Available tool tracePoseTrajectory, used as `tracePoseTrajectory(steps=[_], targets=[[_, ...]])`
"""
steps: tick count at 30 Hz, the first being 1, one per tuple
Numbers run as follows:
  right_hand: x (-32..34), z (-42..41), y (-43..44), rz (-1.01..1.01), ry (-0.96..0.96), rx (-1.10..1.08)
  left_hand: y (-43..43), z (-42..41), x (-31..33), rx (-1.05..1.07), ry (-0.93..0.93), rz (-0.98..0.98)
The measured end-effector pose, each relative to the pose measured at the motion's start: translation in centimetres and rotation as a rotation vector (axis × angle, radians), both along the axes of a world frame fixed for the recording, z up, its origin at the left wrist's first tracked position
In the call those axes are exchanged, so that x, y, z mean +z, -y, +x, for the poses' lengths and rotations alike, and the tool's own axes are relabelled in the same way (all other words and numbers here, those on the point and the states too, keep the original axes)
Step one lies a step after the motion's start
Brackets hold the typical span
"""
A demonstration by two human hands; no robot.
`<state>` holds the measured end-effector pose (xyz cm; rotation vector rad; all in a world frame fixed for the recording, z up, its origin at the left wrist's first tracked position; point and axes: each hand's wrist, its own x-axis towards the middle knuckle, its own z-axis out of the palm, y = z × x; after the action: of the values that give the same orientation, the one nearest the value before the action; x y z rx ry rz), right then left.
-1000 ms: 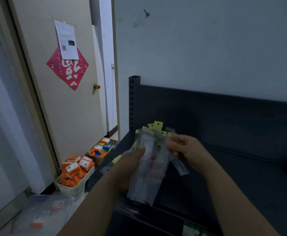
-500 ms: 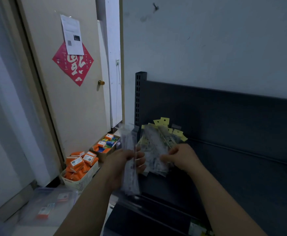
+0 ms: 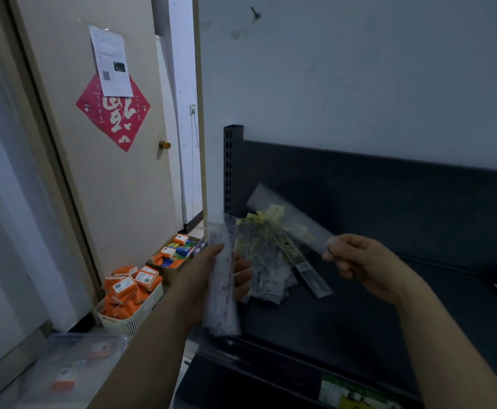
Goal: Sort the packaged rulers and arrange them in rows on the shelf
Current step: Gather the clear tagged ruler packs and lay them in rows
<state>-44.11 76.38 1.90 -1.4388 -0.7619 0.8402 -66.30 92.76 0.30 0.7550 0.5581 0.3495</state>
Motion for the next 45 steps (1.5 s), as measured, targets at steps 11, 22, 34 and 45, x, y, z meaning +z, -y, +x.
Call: tracePoseTrajectory(steps=[11,22,34,45], targets=[[-1.1,-0.4,-2.3,-0.161,0.077,0.21,2.2,-0.4,0.6,-0.298,-0.141,0.14],[-3.7,-3.5,-5.7,-0.405,0.599,-0.054,-0.1,-1.1,-0.8,0.091,-0.092,0.107],[-0.6,-1.4,-2.7,0.328,-0.341,-0.258,0.5,-0.3,-0.9,0.096,-0.043,0.081],[-0.2,-2.2,-1.7,0.032,0.016,-0.183,4.1,2.5,-1.2,-0.189,-0.099,0.168]])
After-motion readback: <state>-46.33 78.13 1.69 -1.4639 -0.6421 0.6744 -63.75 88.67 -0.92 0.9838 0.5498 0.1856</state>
